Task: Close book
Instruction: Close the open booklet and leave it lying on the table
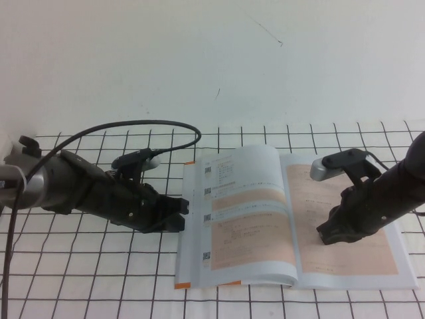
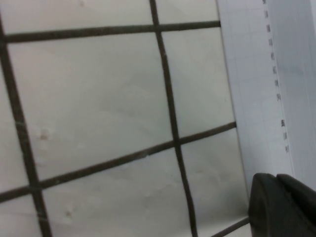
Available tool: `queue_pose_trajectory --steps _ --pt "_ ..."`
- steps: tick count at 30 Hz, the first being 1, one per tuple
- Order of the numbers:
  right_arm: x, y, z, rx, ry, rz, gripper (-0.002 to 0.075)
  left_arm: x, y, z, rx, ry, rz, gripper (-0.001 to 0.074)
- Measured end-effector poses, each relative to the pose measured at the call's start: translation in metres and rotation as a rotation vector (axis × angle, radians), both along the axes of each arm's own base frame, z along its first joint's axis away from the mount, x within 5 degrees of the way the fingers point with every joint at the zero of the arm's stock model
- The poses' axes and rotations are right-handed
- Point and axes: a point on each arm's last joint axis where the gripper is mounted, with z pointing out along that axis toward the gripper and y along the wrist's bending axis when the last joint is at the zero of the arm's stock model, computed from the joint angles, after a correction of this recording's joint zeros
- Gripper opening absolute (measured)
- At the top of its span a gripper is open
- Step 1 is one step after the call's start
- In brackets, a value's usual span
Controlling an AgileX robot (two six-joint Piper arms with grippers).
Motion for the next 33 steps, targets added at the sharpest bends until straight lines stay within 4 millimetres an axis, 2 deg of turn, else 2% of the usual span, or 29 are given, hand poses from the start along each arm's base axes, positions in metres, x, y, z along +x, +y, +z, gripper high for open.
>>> queue_pose_trajectory --steps 11,19,25,33 --pt "0.003 0.000 -0.005 -0.009 0.004 0.001 -0.0003 -0.002 -0.018 0.000 0.010 -0.006 -0.032 -0.0004" --pt "0.004 0.001 -0.014 -0.005 0.045 0.000 -0.0003 -0.002 -0.055 0.007 0.005 -0.049 -0.130 -0.0004" --pt "0.005 0.001 -0.013 -0.001 0.045 -0.004 -0.0003 0.001 -0.089 0.027 -0.028 -0.112 -0.199 -0.0004" --pt "0.006 0.001 -0.013 0.004 0.046 -0.014 -0.0003 0.008 -0.120 0.065 -0.100 -0.198 -0.265 -0.0004"
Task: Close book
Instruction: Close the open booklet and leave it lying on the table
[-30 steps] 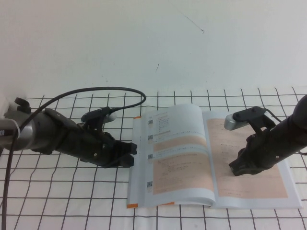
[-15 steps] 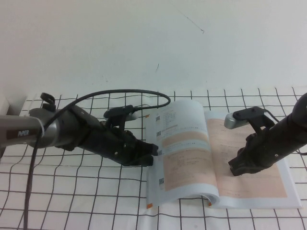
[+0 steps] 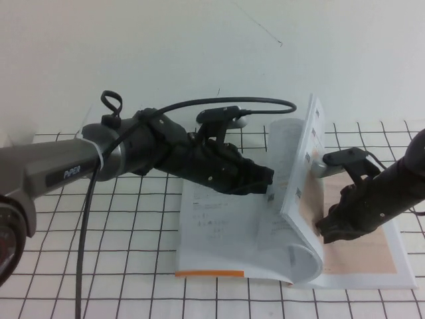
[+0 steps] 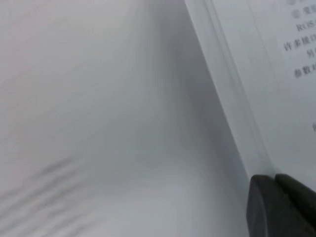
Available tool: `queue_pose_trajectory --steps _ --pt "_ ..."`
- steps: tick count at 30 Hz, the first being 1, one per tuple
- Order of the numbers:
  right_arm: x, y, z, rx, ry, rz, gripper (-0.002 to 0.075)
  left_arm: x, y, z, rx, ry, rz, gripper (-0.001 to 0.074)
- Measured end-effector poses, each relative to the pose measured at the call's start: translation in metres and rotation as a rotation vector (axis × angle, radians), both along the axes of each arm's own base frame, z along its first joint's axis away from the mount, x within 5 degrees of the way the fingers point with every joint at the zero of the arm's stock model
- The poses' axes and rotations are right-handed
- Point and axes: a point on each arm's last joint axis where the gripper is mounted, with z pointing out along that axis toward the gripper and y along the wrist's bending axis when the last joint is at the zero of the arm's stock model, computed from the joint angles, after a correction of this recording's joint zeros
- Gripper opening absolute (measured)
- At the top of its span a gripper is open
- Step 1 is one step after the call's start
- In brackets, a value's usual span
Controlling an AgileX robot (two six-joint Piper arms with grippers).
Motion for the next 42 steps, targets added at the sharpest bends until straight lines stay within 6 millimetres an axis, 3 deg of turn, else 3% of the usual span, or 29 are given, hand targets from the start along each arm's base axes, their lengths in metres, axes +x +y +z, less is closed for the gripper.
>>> queue_pose_trajectory --steps 7,10,17,21,24,27,31,36,42 --pt "0.001 -0.005 0.009 0.004 -0.023 -0.013 -0.0003 0.001 -0.009 0.014 -0.032 -0.009 -0.028 -0.0004" --pt "0.003 -0.021 0.021 -0.015 -0.072 -0.034 -0.0003 -0.001 -0.008 0.013 -0.015 0.004 -0.046 -0.0004" --pt "-0.004 -0.059 0.111 0.009 -0.341 -0.139 -0.0003 -0.002 -0.008 0.016 0.002 0.003 -0.077 -0.0004" --pt "-0.018 -0.060 0.148 0.039 -0.447 -0.147 -0.0003 0.000 -0.010 0.042 -0.007 -0.064 -0.108 -0.0004" --pt "-0.022 -0.060 0.159 0.053 -0.476 -0.153 -0.0003 0.001 -0.010 0.069 0.002 -0.132 -0.122 -0.0004" --pt "-0.020 -0.060 0.153 0.052 -0.456 -0.149 -0.0003 0.001 -0.004 0.090 0.085 -0.189 -0.134 -0.0004" --pt "-0.012 -0.057 0.122 0.044 -0.333 -0.130 -0.0003 0.007 0.020 0.090 0.318 -0.171 -0.091 -0.0004" --pt "0.002 -0.054 0.063 0.032 -0.134 -0.125 -0.0003 0.025 0.065 0.057 0.495 0.030 0.016 -0.0004" --pt "0.006 -0.044 0.013 0.022 0.008 -0.117 -0.0003 0.045 0.109 0.013 0.471 0.279 0.112 -0.0004"
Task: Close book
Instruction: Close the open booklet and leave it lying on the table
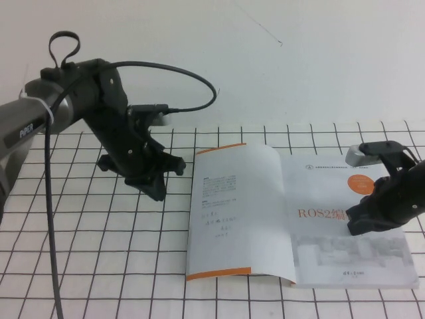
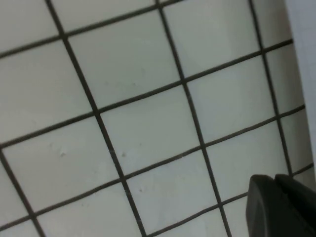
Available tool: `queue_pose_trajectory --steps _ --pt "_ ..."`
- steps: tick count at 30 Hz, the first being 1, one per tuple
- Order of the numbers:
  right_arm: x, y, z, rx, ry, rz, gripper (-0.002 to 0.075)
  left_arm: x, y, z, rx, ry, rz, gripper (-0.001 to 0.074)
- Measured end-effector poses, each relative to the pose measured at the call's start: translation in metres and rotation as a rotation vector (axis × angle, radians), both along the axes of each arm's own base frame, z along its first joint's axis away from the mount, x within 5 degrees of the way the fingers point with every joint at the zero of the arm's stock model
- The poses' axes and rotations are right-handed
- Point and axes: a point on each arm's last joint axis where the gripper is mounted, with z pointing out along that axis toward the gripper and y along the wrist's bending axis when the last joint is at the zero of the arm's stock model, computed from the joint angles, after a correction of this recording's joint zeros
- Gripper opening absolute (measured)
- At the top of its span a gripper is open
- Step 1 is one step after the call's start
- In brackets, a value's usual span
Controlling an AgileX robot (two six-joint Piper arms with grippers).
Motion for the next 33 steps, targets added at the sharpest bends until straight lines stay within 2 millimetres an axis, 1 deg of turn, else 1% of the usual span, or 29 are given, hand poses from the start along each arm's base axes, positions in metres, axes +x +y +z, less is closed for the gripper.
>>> queue_pose_trajectory --steps 3,6,9,11,17,25,28,33 --pt "0.001 0.003 -0.003 0.000 0.004 0.007 -0.0003 0.005 0.005 -0.020 -0.042 0.065 0.024 -0.0004" --pt "0.003 0.007 -0.005 0.014 0.003 -0.008 -0.0003 0.008 0.004 -0.035 -0.049 0.099 0.031 -0.0004" --pt "0.004 0.009 -0.005 0.023 0.000 -0.016 -0.0003 0.009 -0.003 -0.049 -0.052 0.120 0.028 -0.0004" --pt "0.004 0.010 -0.006 0.026 -0.001 -0.019 -0.0003 0.009 -0.008 -0.055 -0.054 0.123 0.024 -0.0004" --pt "0.005 0.010 -0.006 0.029 -0.003 -0.022 -0.0003 0.010 -0.021 -0.056 -0.093 0.100 0.022 -0.0004" --pt "0.005 0.010 -0.006 0.030 -0.005 -0.024 -0.0003 0.006 -0.047 -0.056 -0.183 0.079 -0.024 -0.0004" --pt "0.005 0.010 -0.006 0.031 -0.006 -0.024 -0.0003 0.004 -0.055 -0.054 -0.242 0.085 -0.035 -0.0004" --pt "0.005 0.010 -0.006 0.034 -0.007 -0.029 -0.0003 0.004 -0.068 -0.049 -0.387 0.082 -0.043 -0.0004"
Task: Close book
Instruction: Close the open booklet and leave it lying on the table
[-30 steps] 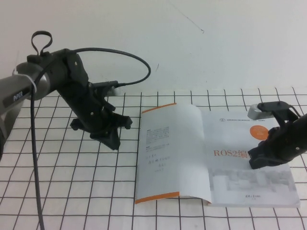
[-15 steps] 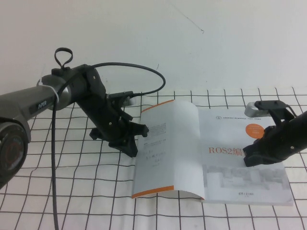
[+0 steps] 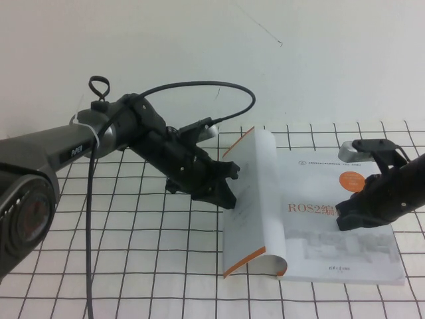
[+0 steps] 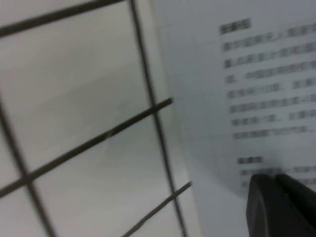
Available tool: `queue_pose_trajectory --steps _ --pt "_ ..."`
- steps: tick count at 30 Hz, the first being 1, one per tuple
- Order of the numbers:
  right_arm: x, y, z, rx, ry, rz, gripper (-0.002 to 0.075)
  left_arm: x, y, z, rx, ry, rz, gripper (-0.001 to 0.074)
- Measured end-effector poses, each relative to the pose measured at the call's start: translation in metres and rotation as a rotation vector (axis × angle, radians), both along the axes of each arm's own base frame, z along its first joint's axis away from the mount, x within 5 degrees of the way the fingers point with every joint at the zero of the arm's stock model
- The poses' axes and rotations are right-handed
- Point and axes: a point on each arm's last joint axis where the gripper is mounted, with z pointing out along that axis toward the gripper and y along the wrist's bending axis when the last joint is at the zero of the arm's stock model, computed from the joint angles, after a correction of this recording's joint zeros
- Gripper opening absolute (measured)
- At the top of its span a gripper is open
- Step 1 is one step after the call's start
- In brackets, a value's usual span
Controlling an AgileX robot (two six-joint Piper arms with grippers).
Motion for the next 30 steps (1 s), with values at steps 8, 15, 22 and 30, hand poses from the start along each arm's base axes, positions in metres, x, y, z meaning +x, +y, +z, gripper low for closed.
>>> queue_pose_trajectory --steps 8,15,22,30 --pt "0.000 0.000 0.000 0.001 0.000 -0.002 -0.0003 -0.004 -0.032 0.026 -0.143 -0.093 -0.076 -0.0004" --pt "0.000 0.001 0.000 0.003 -0.001 -0.004 -0.0003 -0.011 -0.069 0.083 -0.241 -0.205 -0.227 -0.0004" --pt "0.000 0.001 0.000 0.002 -0.008 0.005 -0.0003 -0.026 -0.082 0.183 -0.333 -0.474 -0.329 -0.0004" --pt "0.001 -0.015 0.012 -0.012 -0.044 -0.017 -0.0003 -0.087 -0.046 0.313 -0.326 -0.804 -0.364 -0.0004"
